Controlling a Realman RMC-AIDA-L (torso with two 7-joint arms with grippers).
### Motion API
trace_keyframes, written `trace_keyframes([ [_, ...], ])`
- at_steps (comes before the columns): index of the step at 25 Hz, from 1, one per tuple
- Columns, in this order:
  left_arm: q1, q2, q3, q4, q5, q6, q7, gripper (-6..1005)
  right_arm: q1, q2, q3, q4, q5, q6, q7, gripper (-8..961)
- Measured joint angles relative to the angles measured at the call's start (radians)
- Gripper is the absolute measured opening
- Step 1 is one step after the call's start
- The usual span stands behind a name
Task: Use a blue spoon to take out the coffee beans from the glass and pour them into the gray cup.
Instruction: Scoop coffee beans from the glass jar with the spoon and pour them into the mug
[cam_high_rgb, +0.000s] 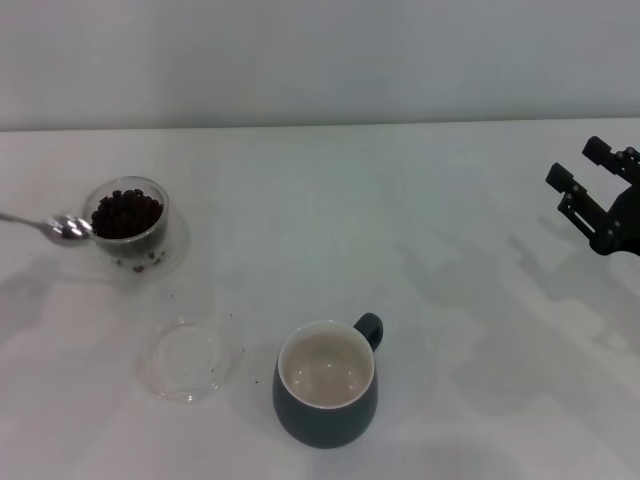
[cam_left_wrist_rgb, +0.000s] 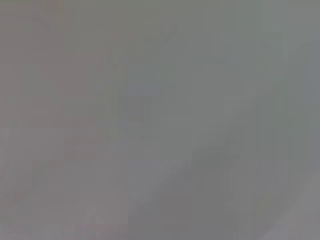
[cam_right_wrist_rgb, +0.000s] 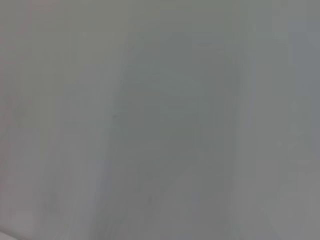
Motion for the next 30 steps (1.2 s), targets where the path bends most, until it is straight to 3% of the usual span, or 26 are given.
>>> trace_keyframes([
  [3,-0.001,0.036,-0.004,0.026,0.0,-0.006,-0.023,135,-0.001,0.0,0.0,0.0,0.0,-0.001,0.0,537],
  [4,-0.001,0.036,-0.004,0.026,0.0,-0.006,-0.023,135,0.0,0.0,0.0,0.0,0.0,-0.002,0.0,537],
  [5,-0.019,0.069,-0.005,0.029,0.005,-0.028,-0.04,135,0.001,0.001,0.0,0.0,0.0,-0.003,-0.001,537],
  [6,-0.022,0.071,-0.005,0.029,0.007,-0.032,-0.043,135,0.002,0.001,0.0,0.0,0.0,-0.004,-0.001,537],
  [9,-0.061,0.109,-0.006,0.03,0.05,-0.101,-0.094,135,0.002,0.003,0.0,-0.001,0.0,-0.011,-0.005,537],
  [15,-0.168,0.165,-0.002,0.031,0.182,-0.239,-0.202,136,0.0,0.019,0.005,-0.013,0.0,-0.023,-0.029,537],
  [23,-0.286,0.19,-0.001,0.031,0.341,-0.369,-0.296,135,-0.002,0.038,0.023,-0.014,0.0,-0.065,-0.045,536],
  [30,-0.393,0.194,0.001,0.031,0.517,-0.413,-0.401,136,-0.003,0.043,0.037,-0.015,0.001,-0.085,-0.053,536],
])
